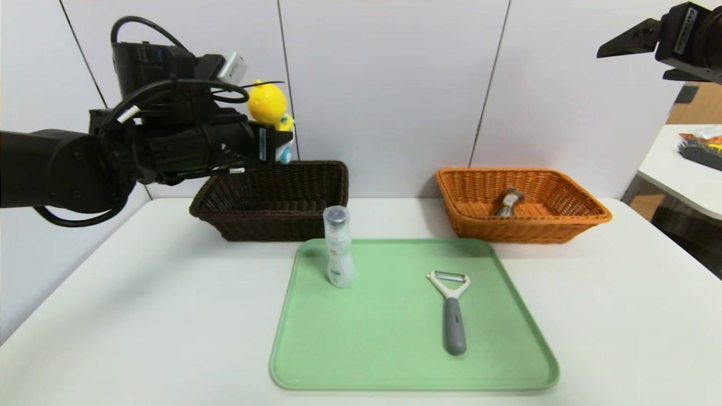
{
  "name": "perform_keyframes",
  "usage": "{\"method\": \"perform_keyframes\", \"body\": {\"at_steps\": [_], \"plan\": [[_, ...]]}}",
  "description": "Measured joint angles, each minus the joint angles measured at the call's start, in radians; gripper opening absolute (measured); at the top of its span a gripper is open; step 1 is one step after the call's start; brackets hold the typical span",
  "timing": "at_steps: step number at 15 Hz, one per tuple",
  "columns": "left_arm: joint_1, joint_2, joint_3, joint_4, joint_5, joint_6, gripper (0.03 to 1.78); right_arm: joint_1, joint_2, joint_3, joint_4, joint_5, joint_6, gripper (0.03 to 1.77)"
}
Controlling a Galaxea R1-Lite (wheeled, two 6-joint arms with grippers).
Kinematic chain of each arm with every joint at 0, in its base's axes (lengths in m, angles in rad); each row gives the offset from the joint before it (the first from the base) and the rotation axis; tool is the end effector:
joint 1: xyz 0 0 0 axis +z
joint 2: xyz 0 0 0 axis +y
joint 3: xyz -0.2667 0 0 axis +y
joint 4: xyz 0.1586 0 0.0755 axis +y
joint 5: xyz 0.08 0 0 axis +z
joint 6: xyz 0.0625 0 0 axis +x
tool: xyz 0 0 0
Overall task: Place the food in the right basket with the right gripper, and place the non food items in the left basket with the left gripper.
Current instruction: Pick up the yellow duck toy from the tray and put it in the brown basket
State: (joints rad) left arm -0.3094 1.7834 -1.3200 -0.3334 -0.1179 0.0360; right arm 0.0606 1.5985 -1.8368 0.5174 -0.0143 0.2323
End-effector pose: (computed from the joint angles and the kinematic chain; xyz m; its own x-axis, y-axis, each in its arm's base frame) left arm 0.3528 -0.1205 0.2389 0.9021 -0.4119 -0.1287 0.4176 0.9084 0.0204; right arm 0.2802 0.0161 0.3381 0.9603 0.0439 -0.2755 0.0177 0.9759 0.2175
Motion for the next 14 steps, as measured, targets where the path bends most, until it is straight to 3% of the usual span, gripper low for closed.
{"method": "perform_keyframes", "body": {"at_steps": [7,14], "plan": [[0.088,0.165,-0.186,0.239,0.008,0.027,0.75,-0.017,-0.039,0.034,0.0,0.062,0.03,1.7],[0.127,0.256,-0.241,0.277,0.009,0.024,0.75,-0.043,-0.076,0.088,-0.007,0.138,0.029,1.7]]}}
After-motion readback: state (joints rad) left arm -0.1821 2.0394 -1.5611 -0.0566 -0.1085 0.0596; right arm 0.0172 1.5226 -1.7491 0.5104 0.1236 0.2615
